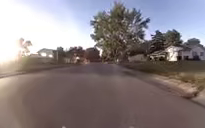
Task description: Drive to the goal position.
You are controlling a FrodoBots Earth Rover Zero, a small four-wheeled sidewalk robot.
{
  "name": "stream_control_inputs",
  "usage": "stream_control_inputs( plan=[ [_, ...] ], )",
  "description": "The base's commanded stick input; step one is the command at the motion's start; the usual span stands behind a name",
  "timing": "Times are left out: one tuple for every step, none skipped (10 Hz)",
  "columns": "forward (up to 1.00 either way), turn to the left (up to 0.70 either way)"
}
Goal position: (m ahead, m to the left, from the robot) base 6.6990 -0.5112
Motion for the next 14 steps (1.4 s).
stream_control_inputs(
  plan=[
    [1.0,0.0],
    [1.0,0.0],
    [1.0,0.0],
    [1.0,0.0],
    [1.0,0.0],
    [1.0,0.0],
    [1.0,0.02],
    [1.0,0.03],
    [1.0,0.03],
    [1.0,0.03],
    [1.0,0.03],
    [1.0,0.03],
    [1.0,0.03],
    [1.0,0.03]
  ],
)
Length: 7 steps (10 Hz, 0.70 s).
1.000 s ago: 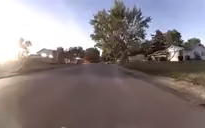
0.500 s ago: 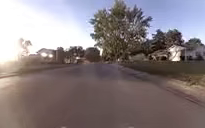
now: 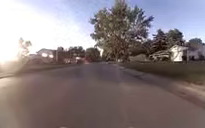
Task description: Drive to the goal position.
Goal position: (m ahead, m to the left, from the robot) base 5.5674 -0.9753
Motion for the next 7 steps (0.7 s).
stream_control_inputs(
  plan=[
    [1.0,0.03],
    [1.0,0.03],
    [1.0,0.03],
    [1.0,0.03],
    [1.0,0.0],
    [1.0,-0.05],
    [1.0,-0.13]
  ],
)
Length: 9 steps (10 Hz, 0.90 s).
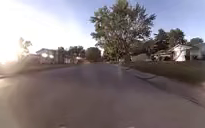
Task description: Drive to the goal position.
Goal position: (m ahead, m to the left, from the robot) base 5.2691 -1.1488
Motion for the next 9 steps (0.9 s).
stream_control_inputs(
  plan=[
    [1.0,-0.25],
    [1.0,-0.25],
    [1.0,0.0],
    [1.0,0.0],
    [1.0,0.0],
    [1.0,0.0],
    [1.0,0.0],
    [1.0,0.0],
    [1.0,0.0]
  ],
)
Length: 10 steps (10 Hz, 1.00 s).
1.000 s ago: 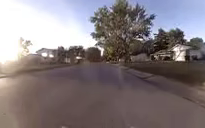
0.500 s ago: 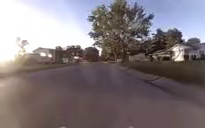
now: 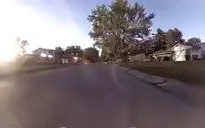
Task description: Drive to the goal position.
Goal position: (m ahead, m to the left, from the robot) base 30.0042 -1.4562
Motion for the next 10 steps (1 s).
stream_control_inputs(
  plan=[
    [1.0,-0.01],
    [1.0,-0.02],
    [1.0,-0.12],
    [1.0,-0.23],
    [1.0,-0.25],
    [1.0,-0.23],
    [1.0,-0.16],
    [1.0,-0.09],
    [1.0,-0.03],
    [1.0,0.0]
  ],
)
